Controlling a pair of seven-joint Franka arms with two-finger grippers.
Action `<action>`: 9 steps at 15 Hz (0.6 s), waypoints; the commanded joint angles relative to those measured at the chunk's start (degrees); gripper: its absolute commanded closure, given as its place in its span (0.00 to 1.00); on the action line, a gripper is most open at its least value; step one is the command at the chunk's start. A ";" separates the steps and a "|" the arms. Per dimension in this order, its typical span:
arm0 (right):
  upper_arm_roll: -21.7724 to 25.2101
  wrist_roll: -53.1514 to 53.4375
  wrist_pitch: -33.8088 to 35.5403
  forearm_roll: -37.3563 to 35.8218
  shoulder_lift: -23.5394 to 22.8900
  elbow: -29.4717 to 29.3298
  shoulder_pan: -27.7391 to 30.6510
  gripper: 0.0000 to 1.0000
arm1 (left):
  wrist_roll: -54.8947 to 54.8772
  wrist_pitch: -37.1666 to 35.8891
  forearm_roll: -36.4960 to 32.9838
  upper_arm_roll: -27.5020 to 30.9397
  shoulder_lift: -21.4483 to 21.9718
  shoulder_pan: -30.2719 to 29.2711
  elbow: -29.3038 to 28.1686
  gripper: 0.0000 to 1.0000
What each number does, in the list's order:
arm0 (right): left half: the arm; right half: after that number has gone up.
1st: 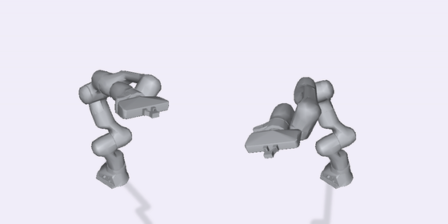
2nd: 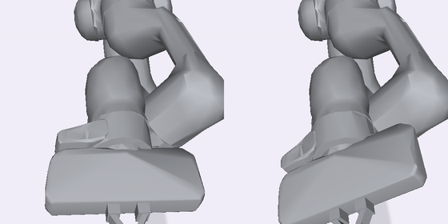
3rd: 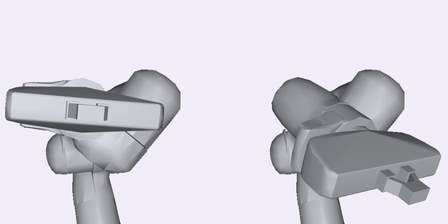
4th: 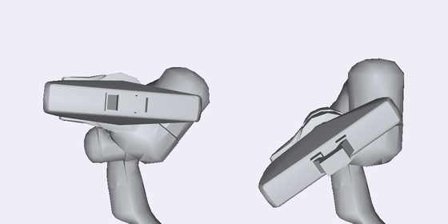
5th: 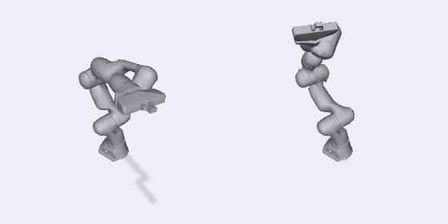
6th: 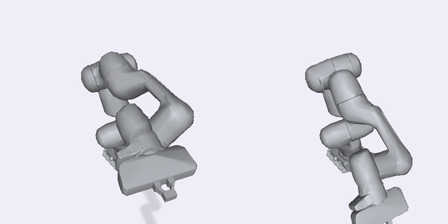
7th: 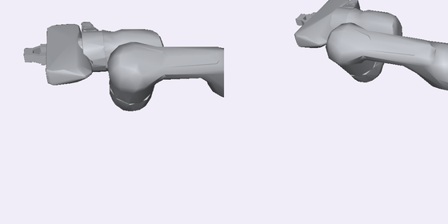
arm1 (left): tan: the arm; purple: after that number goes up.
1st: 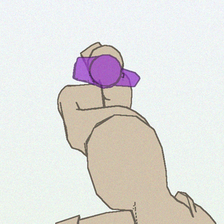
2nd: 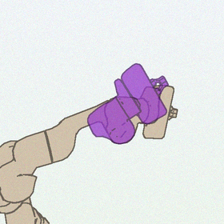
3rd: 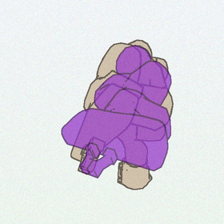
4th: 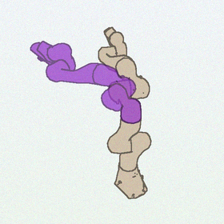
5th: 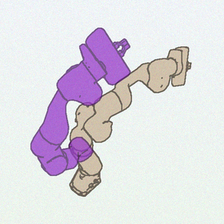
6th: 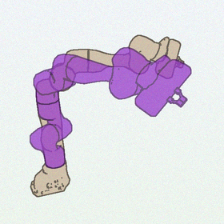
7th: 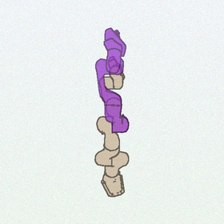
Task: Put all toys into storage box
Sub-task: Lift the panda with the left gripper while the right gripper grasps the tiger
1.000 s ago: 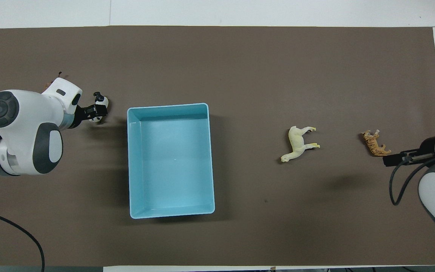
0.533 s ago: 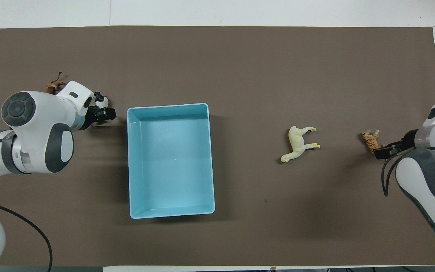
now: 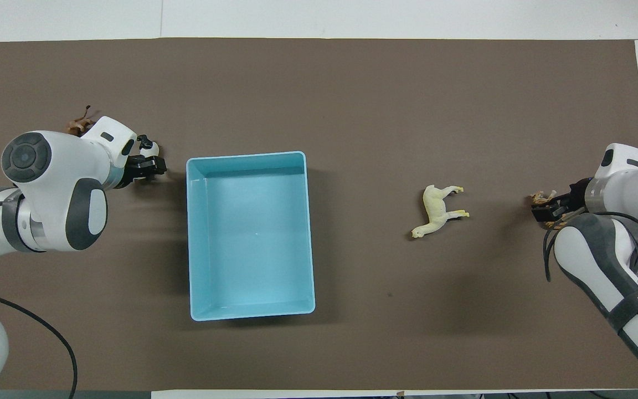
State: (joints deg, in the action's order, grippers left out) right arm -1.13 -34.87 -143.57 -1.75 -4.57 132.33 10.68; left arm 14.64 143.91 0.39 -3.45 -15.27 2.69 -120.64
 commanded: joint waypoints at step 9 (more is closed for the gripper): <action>-0.10 -0.37 -3.12 -0.18 -4.66 0.21 1.36 0.07 | 1.27 -16.16 -0.30 0.28 -1.18 -0.05 12.60 0.86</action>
State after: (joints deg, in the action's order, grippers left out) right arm -0.96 -35.04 -146.41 -1.75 -8.92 132.36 10.95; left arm 14.73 136.03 0.38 -3.25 -15.80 2.60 -114.45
